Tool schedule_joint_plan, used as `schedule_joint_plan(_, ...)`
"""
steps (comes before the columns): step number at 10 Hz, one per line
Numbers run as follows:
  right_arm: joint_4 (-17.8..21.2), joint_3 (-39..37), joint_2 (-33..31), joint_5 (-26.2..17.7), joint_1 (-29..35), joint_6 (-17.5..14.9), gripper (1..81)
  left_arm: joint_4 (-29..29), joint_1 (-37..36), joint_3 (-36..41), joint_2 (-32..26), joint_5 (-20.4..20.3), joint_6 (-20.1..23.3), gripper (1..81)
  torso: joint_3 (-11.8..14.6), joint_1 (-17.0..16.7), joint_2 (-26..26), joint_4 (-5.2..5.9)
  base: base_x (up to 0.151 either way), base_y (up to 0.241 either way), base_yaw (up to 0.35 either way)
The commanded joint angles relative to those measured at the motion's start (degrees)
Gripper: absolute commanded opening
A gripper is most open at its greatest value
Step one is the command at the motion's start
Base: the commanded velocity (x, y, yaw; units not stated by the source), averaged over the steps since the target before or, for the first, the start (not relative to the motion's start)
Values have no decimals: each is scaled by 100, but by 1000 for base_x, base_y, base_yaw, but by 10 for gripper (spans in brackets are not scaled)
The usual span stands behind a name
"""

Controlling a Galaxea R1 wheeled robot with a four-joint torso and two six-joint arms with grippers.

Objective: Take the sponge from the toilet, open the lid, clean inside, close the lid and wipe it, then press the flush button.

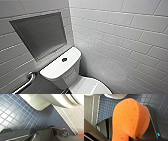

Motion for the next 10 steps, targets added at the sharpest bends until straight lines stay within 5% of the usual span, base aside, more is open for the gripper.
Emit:
schedule_joint_plan(1,-143,122,-239,-351,8,-14,10,-47,-225,236,-218,353,-19,811,-2,0,0,0,-72,0,0)
schedule_joint_plan(10,-257,220,-239,-360,26,-23,10,-91,-348,297,-253,353,-19,811,0,2,-7,0,-66,0,0)
